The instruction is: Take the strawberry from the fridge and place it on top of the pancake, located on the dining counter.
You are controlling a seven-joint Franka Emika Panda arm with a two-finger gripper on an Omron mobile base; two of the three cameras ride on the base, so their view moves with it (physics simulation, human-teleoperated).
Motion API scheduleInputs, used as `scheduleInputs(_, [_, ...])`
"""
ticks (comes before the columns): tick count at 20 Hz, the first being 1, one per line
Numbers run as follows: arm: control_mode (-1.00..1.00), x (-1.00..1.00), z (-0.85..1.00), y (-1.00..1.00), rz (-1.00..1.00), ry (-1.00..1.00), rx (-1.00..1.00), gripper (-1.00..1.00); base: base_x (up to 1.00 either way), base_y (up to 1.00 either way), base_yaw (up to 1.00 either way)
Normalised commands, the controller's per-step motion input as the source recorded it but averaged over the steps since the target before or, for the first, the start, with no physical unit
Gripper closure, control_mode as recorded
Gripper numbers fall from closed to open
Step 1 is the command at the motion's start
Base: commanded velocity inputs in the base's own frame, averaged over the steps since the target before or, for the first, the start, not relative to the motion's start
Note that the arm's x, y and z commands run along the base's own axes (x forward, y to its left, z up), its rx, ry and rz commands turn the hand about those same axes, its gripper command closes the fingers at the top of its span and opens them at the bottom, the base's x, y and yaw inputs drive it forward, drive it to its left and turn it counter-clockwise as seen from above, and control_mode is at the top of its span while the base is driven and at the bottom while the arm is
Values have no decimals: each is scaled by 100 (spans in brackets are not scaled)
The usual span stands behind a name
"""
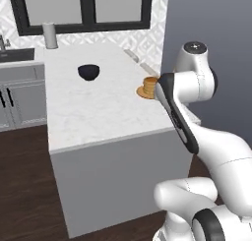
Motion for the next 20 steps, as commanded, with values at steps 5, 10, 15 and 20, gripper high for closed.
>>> scheduleInputs(5, [100, 0, 0, 0, 0, 0, 0, 100, 23, -100, 29])
scheduleInputs(10, [100, 0, 0, 0, 0, 0, 0, 100, 28, -100, 30])
scheduleInputs(15, [100, 0, 0, 0, 0, 0, 0, 100, 44, -99, 36])
scheduleInputs(20, [100, 0, 0, 0, 0, 0, 0, 100, 49, -88, 44])
